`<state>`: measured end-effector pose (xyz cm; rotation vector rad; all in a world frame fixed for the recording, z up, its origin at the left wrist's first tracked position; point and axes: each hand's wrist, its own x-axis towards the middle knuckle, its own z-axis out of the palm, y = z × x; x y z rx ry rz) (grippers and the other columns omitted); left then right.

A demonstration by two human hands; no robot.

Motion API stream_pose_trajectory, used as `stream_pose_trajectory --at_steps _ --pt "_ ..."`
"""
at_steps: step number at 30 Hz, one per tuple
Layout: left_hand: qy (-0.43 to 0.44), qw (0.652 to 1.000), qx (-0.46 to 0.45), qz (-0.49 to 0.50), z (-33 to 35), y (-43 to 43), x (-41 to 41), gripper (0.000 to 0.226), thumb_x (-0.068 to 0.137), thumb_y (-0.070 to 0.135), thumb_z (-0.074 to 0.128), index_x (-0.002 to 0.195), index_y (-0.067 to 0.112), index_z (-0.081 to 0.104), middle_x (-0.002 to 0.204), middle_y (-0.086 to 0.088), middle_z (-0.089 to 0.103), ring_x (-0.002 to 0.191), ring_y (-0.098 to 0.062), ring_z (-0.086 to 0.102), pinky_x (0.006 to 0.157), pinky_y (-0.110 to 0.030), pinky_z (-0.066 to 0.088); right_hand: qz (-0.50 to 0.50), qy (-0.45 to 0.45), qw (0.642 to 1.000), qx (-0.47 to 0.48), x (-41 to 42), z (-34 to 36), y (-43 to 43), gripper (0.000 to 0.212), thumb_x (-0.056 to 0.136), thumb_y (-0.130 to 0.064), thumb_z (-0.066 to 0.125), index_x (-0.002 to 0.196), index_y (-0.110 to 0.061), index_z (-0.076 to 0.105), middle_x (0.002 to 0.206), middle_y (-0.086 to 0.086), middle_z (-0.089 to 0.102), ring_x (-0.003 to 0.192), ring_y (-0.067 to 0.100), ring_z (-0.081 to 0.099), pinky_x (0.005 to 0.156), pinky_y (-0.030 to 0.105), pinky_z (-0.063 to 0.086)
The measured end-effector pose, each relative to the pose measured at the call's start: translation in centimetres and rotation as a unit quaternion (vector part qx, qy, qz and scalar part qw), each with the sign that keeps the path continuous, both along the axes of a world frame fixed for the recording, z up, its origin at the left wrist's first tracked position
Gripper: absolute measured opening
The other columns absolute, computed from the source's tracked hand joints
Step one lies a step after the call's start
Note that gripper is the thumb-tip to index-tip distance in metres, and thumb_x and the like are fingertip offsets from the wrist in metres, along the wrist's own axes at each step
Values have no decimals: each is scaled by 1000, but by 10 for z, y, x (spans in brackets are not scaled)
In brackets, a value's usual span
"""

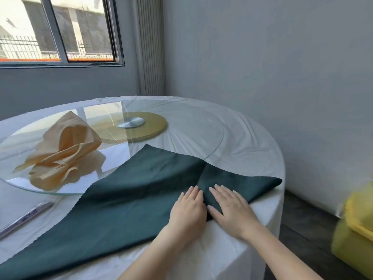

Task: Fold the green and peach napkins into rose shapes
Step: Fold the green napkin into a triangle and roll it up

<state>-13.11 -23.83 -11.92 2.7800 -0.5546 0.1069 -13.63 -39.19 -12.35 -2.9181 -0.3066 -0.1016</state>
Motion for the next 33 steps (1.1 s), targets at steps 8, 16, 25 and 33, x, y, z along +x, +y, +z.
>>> stream_pose_trajectory --at_steps 8,16,25,33 --pt "-4 1000 18 18 -8 -1 0 98 62 53 -15 150 19 13 159 2 7 146 -13 1 116 -30 1 -24 26 999 -30 6 1 -8 61 97 -50 16 150 -25 1 158 -6 -6 144 8 -8 117 31 -3" --pt "11 998 57 17 -6 0 0 62 96 48 13 151 19 6 159 1 0 145 -12 -4 117 -30 -2 -75 49 995 -47 18 3 -45 71 92 -62 16 150 -24 -3 157 -2 -9 144 12 -10 117 33 -2" --pt "16 998 63 20 -4 -1 -1 58 99 44 18 151 22 6 159 4 -1 145 -9 -6 117 -29 -3 -133 66 987 -60 33 4 -82 83 88 -69 12 149 -16 -5 158 1 -9 144 13 -10 117 34 -1" --pt "31 996 72 30 1 -1 -5 57 99 43 17 151 24 4 158 7 -4 145 -8 -7 118 -30 -4 -172 61 981 -62 43 5 -104 84 86 -71 9 149 -17 -5 158 0 -8 144 14 -8 117 33 -1"
